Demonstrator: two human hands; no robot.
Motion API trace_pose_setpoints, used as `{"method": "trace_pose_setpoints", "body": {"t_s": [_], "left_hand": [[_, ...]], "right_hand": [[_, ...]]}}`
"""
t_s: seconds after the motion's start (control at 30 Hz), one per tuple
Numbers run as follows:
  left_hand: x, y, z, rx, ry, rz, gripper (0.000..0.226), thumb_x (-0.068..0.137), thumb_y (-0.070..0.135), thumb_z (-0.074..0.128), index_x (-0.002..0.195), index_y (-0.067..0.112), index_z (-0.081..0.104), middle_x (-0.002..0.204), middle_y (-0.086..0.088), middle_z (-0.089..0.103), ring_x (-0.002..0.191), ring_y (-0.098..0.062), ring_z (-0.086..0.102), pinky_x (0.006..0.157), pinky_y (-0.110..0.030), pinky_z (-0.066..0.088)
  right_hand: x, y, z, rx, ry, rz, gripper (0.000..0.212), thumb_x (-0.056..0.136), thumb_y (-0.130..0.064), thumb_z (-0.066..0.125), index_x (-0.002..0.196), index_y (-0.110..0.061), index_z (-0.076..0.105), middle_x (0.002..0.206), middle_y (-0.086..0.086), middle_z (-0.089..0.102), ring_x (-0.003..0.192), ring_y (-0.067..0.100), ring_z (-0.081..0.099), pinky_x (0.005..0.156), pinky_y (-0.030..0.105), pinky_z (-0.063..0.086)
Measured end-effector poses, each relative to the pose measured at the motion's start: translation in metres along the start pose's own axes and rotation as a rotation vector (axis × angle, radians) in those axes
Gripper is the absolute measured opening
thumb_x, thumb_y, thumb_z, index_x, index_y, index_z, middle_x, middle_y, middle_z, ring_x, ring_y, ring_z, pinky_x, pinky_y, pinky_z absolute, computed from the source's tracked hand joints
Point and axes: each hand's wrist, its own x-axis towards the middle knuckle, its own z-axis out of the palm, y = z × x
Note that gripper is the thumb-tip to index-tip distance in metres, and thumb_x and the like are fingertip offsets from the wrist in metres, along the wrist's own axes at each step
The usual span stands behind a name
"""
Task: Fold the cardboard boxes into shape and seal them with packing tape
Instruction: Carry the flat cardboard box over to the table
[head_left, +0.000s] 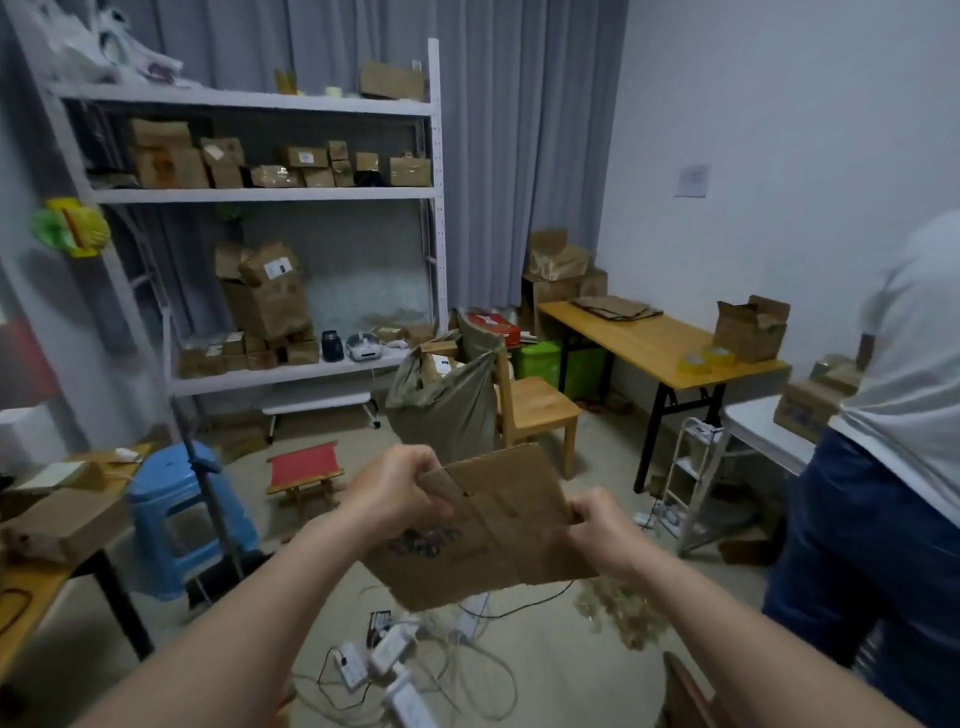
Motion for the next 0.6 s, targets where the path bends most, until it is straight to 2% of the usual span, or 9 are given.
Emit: {"method": "trace_pose_setpoints", "body": {"t_s": [0.07, 0.17, 0.2, 0.27, 0.33, 0.4, 0.47, 0.53, 0.6], "left_hand": [[0.041, 0.031, 0.009, -0.002, 0.122, 0.022, 0.031, 0.07, 0.032, 0.082, 0.093, 0.034, 0.061, 0.101, 0.011, 0.061, 0.1, -0.014, 0.056, 0.089, -0.043, 0.05], [0.094, 0.059, 0.025, -0.113, 0.231, -0.072, 0.068, 0.074, 0.043, 0.078, 0.131, 0.027, 0.046, 0.13, 0.0, 0.046, 0.124, -0.021, 0.04, 0.104, -0.043, 0.039], [0.109, 0.064, 0.032, -0.204, 0.195, -0.133, 0.076, 0.075, 0.046, 0.076, 0.138, 0.022, 0.04, 0.137, -0.004, 0.042, 0.128, -0.024, 0.038, 0.105, -0.045, 0.039], [0.134, 0.066, 0.052, -0.433, 0.023, -0.252, 0.082, 0.079, 0.052, 0.07, 0.143, 0.014, 0.035, 0.143, -0.01, 0.04, 0.129, -0.028, 0.041, 0.105, -0.047, 0.04], [0.157, 0.066, 0.069, -0.663, -0.17, -0.37, 0.084, 0.082, 0.062, 0.059, 0.144, 0.01, 0.036, 0.142, -0.014, 0.044, 0.125, -0.032, 0.048, 0.103, -0.048, 0.043], [0.224, 0.077, 0.098, -0.879, -0.335, -0.474, 0.094, 0.079, 0.072, 0.051, 0.145, 0.007, 0.034, 0.14, -0.022, 0.046, 0.12, -0.037, 0.052, 0.098, -0.049, 0.047], [0.252, 0.082, 0.104, -1.082, -0.391, -0.534, 0.104, 0.075, 0.077, 0.049, 0.147, 0.007, 0.025, 0.14, -0.029, 0.042, 0.116, -0.044, 0.054, 0.089, -0.052, 0.051], [0.278, 0.088, 0.113, -1.166, -0.46, -0.562, 0.106, 0.073, 0.08, 0.049, 0.146, 0.008, 0.025, 0.134, -0.033, 0.047, 0.107, -0.049, 0.059, 0.082, -0.054, 0.054], [0.285, 0.094, 0.115, -1.313, -0.527, -0.565, 0.1, 0.073, 0.079, 0.051, 0.133, -0.001, 0.04, 0.117, -0.033, 0.06, 0.095, -0.048, 0.065, 0.079, -0.057, 0.055]], "right_hand": [[0.025, 0.014, -0.031, 0.041, 0.02, 0.001, 0.016, 0.09, -0.022, 0.064, 0.076, -0.018, 0.071, 0.081, -0.001, 0.071, 0.078, 0.013, 0.067, 0.076, 0.035, 0.056], [0.064, 0.038, -0.068, 0.079, 0.132, 0.016, 0.019, 0.09, -0.026, 0.064, 0.072, -0.024, 0.069, 0.081, -0.004, 0.071, 0.079, 0.014, 0.067, 0.078, 0.039, 0.055], [0.076, 0.048, -0.075, 0.091, 0.183, 0.016, 0.02, 0.09, -0.026, 0.064, 0.071, -0.023, 0.069, 0.081, -0.003, 0.071, 0.08, 0.017, 0.066, 0.079, 0.042, 0.054], [0.097, 0.066, -0.081, 0.11, 0.271, 0.019, 0.02, 0.09, -0.028, 0.063, 0.071, -0.022, 0.069, 0.081, -0.001, 0.07, 0.081, 0.02, 0.064, 0.08, 0.047, 0.053], [0.114, 0.078, -0.079, 0.109, 0.303, -0.003, 0.02, 0.092, -0.026, 0.06, 0.075, -0.032, 0.068, 0.083, -0.007, 0.068, 0.083, 0.017, 0.063, 0.08, 0.047, 0.053], [0.171, 0.108, -0.085, 0.099, 0.318, -0.022, 0.041, 0.094, -0.018, 0.056, 0.077, -0.054, 0.063, 0.081, -0.015, 0.065, 0.082, 0.01, 0.06, 0.077, 0.042, 0.053], [0.189, 0.118, -0.086, 0.056, 0.328, -0.045, 0.066, 0.092, -0.005, 0.051, 0.087, -0.07, 0.055, 0.086, -0.017, 0.066, 0.085, 0.009, 0.06, 0.079, 0.042, 0.053], [0.205, 0.129, -0.086, 0.027, 0.33, -0.056, 0.073, 0.09, 0.002, 0.048, 0.109, -0.068, 0.051, 0.106, -0.012, 0.068, 0.099, 0.012, 0.06, 0.087, 0.042, 0.051], [0.206, 0.134, -0.082, -0.02, 0.335, -0.101, 0.068, 0.089, 0.004, 0.051, 0.122, -0.055, 0.048, 0.123, -0.007, 0.064, 0.111, 0.012, 0.057, 0.099, 0.034, 0.046]]}}
